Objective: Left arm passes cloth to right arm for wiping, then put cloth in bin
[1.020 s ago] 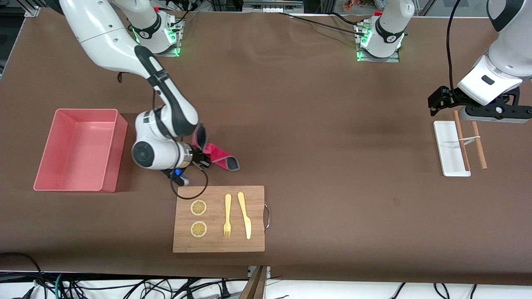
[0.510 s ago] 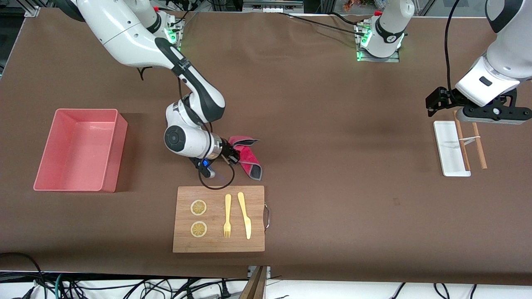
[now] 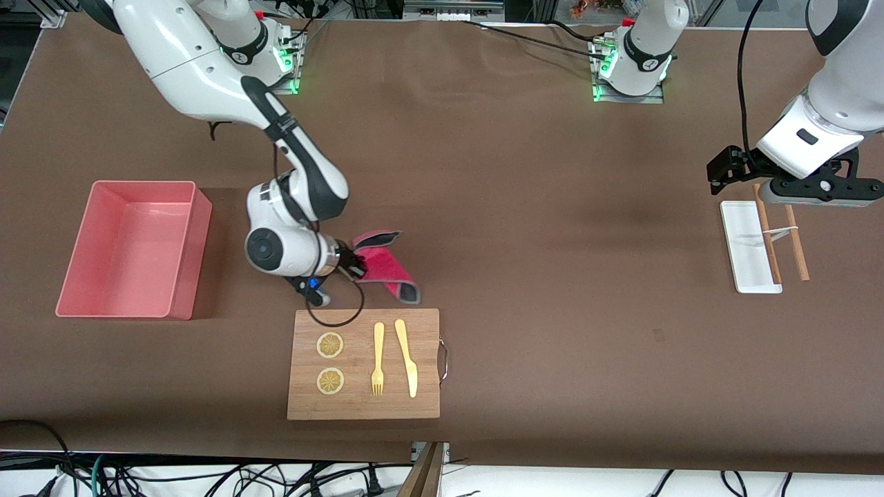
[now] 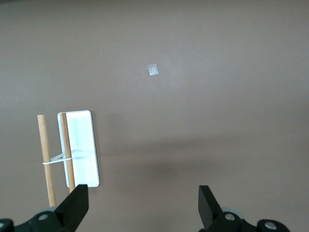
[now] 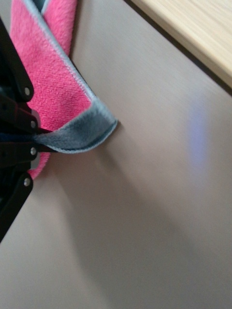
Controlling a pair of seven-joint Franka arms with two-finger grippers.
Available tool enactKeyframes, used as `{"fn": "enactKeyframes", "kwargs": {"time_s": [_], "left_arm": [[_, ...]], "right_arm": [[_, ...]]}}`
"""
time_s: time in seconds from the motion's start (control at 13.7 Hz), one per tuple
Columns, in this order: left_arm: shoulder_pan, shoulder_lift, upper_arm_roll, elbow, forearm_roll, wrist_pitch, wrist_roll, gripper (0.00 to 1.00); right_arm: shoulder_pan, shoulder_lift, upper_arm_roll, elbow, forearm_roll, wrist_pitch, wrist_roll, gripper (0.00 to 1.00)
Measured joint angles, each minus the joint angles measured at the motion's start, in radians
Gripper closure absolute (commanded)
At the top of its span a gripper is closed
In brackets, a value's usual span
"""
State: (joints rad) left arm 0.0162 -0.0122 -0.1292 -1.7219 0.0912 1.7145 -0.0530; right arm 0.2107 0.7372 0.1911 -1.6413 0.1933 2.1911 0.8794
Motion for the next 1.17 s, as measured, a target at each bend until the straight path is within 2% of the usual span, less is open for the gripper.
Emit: {"fn": "enactKeyframes", "kwargs": {"time_s": [0.29, 0.51, 0.73, 0.87, 1.02, 1.17], "left_arm": [[0.000, 0.000, 0.000, 0.000, 0.000, 0.000, 0.000, 0.00], [0.000, 0.000, 0.000, 0.000, 0.000, -0.008, 0.000, 0.00], [0.000, 0.000, 0.001, 0.000, -0.018, -0.015, -0.001, 0.00], [0.001, 0.000, 0.005, 0.000, -0.044, -0.017, -0.001, 0.00], [0.001, 0.000, 0.008, 0.001, -0.044, -0.018, -0.001, 0.00], [0.001, 0.001, 0.009, 0.001, -0.043, -0.018, -0.001, 0.00]], "right_arm": [[-0.034, -0.040, -0.104, 0.008, -0.002, -0.143, -0.218, 1.00], [-0.040, -0.057, -0.173, 0.009, -0.002, -0.195, -0.346, 1.00], [-0.048, -0.097, -0.196, 0.021, -0.002, -0.246, -0.390, 1.00], [-0.056, -0.152, -0.196, 0.061, -0.003, -0.354, -0.390, 1.00], [-0.074, -0.208, -0.200, 0.139, -0.010, -0.519, -0.403, 1.00], [-0.086, -0.253, -0.241, 0.218, -0.025, -0.681, -0.474, 1.00]]}}
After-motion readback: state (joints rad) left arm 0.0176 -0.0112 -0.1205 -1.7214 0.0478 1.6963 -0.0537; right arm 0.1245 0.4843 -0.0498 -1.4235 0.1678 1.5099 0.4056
